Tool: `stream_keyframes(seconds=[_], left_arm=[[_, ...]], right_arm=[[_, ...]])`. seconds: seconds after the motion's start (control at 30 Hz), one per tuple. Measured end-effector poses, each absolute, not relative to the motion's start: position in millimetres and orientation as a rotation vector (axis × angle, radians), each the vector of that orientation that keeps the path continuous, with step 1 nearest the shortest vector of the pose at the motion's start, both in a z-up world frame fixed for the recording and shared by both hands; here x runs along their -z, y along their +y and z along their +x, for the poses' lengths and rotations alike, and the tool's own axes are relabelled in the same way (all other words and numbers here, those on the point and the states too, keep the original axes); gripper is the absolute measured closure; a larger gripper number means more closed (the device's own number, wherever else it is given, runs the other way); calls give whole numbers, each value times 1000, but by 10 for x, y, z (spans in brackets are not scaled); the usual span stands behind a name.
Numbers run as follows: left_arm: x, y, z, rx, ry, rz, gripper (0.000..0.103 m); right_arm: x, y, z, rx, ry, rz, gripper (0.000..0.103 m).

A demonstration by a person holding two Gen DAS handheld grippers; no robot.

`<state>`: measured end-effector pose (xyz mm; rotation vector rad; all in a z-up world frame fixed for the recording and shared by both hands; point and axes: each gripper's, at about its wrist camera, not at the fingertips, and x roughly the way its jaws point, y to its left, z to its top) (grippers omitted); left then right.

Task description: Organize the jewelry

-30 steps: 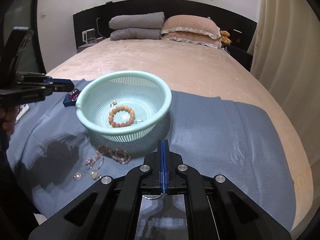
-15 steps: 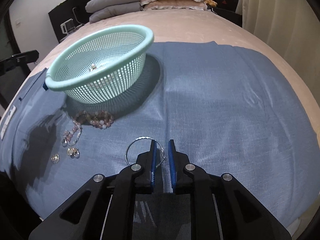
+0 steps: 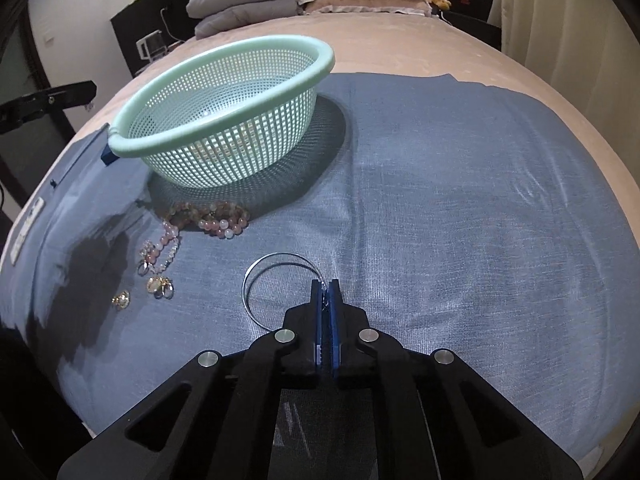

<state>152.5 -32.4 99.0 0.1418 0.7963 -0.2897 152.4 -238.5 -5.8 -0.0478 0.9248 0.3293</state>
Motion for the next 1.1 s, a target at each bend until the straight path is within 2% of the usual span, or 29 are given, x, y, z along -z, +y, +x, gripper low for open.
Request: stream_keyframes(seconds=[0.57,0.83,1.1], left_arm=[[-990,-348,1598,312,799,134,92],[-917,-373,1752,325,816,143,92],[-782,-393,1937,349,844,131,92]], right_arm=[[-1182,-2050,1558,-439,656,-203,100],[-1218,-1863,1887,-474,653,-219,100],[-914,-1760,2164,-492,713,-215,100]])
